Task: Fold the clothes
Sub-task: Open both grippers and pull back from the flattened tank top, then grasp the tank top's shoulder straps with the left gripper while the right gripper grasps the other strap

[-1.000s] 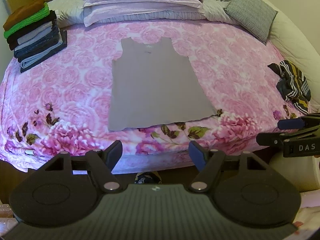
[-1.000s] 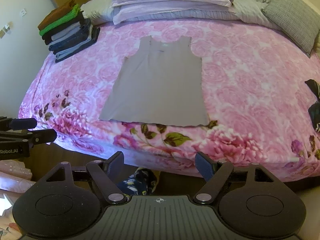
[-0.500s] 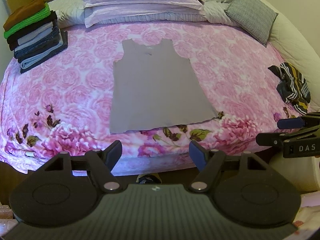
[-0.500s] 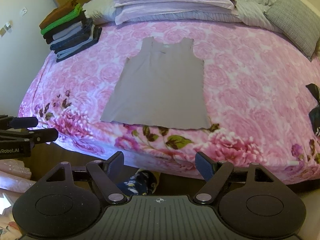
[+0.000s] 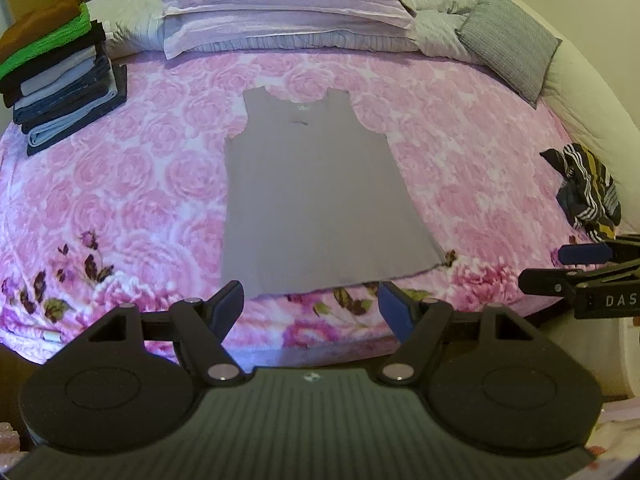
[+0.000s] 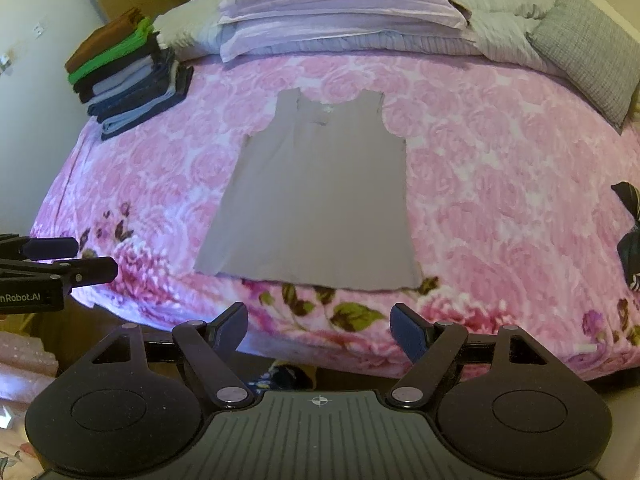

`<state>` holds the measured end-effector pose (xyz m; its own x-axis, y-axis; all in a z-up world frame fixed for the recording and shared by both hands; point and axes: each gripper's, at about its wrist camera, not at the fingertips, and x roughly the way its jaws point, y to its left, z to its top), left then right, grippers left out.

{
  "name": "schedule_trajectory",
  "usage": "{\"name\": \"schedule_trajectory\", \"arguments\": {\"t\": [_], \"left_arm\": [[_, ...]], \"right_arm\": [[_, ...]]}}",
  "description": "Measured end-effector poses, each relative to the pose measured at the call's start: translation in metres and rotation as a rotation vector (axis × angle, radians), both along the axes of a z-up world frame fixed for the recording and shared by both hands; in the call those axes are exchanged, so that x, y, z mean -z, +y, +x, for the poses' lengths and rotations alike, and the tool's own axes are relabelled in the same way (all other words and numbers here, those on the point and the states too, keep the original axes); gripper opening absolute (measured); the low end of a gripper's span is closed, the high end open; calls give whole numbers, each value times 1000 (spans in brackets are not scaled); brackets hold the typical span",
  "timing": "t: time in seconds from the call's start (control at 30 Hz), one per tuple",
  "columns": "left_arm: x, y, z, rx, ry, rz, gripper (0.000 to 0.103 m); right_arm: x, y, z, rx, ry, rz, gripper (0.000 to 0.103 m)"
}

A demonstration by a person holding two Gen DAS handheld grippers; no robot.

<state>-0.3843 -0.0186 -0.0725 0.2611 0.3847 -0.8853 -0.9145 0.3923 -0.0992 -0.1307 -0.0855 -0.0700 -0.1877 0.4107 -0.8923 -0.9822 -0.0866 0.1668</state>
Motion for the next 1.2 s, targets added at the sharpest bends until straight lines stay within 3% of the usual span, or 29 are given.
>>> {"name": "schedule_trajectory", "arguments": {"t": [0.37, 0.67, 0.83, 0.93, 1.2], "left_arm": [[27, 120, -26, -51, 31, -43, 71], [72, 205, -32, -17, 28, -95, 71], [107, 232, -35, 8, 16, -132, 71], [128, 249, -36, 10, -4, -134, 71], [196, 322, -17, 58, -10, -70, 71]], "right_arm": [[22, 94, 22, 104, 12, -30, 75], [52, 162, 37, 165, -3, -38, 75], [81, 181, 40, 151, -20, -57, 75], [103, 194, 44, 131, -18, -73, 69], [166, 267, 62, 22, -43, -38, 55]]}}
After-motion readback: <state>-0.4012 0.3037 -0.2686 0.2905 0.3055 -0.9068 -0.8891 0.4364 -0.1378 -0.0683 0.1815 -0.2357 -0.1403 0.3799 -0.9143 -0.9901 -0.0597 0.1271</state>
